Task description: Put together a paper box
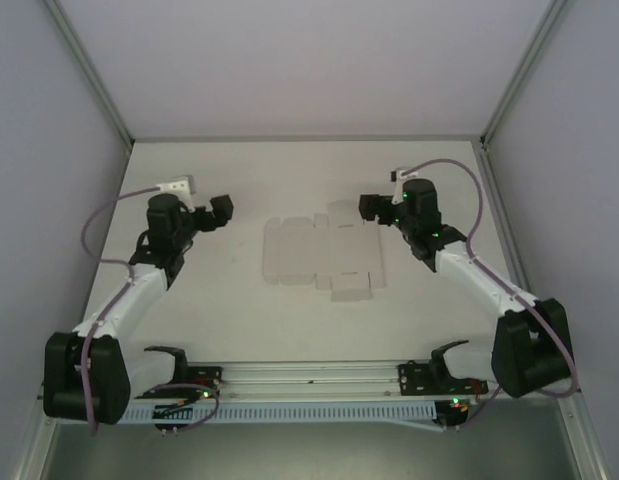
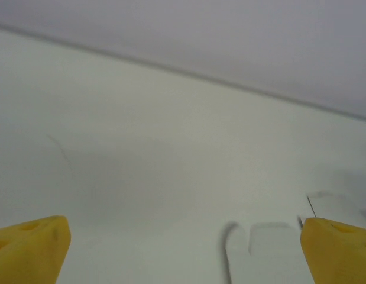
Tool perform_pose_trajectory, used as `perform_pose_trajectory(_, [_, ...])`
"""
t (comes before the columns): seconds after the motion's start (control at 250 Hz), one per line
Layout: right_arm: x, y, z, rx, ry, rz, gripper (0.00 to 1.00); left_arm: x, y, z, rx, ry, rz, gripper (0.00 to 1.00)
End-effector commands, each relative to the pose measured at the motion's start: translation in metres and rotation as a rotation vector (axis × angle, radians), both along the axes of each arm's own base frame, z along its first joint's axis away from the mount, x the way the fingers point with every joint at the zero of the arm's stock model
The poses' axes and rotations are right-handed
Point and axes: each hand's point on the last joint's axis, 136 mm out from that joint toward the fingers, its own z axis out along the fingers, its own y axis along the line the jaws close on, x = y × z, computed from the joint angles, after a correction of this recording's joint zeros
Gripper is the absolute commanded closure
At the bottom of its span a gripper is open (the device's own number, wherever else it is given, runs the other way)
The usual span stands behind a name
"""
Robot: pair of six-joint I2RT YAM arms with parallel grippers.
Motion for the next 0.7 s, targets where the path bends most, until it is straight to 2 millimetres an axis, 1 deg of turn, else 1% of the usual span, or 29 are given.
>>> perform_pose_trajectory(0.0, [-0.009, 0.021, -0.043, 0.057, 0.186, 0.023, 0.14, -0.013, -0.042, -0.040, -0.042, 0.199, -0.124, 0.00])
perform_pose_trajectory(0.064, [-0.006, 0.033, -0.058, 0.092, 0.232, 0.049, 0.17, -0.014, -0.060, -0.056, -0.057, 0.255, -0.174, 0.00])
perform_pose_trajectory(0.144, [-0.004, 0.044, -0.081, 0.090, 0.297, 0.074, 0.20, -0.013, -0.072, -0.074, -0.078, 0.321, -0.197, 0.00])
perform_pose_trajectory(0.212, [-0.003, 0.043, -0.102, 0.075, 0.352, 0.056, 0.24, -0.013, -0.082, -0.084, -0.105, 0.356, -0.230, 0.00])
perform_pose_trajectory(0.319, [-0.005, 0.041, -0.129, 0.071, 0.405, 0.032, 0.25, -0.013, -0.092, -0.094, -0.116, 0.391, -0.258, 0.00])
perform_pose_trajectory(0.447, [-0.010, 0.038, -0.148, 0.059, 0.435, 0.014, 0.26, -0.016, -0.109, -0.106, -0.138, 0.433, -0.323, 0.00])
perform_pose_trajectory(0.559, [-0.016, 0.031, -0.164, 0.036, 0.468, -0.010, 0.26, -0.019, -0.118, -0.123, -0.146, 0.480, -0.346, 0.00])
perform_pose_trajectory(0.655, [-0.020, 0.028, -0.171, 0.032, 0.478, -0.018, 0.26, -0.023, -0.125, -0.136, -0.152, 0.517, -0.365, 0.00])
perform_pose_trajectory(0.695, [-0.022, 0.027, -0.174, 0.029, 0.485, -0.021, 0.26, -0.025, -0.130, -0.137, -0.170, 0.523, -0.387, 0.00])
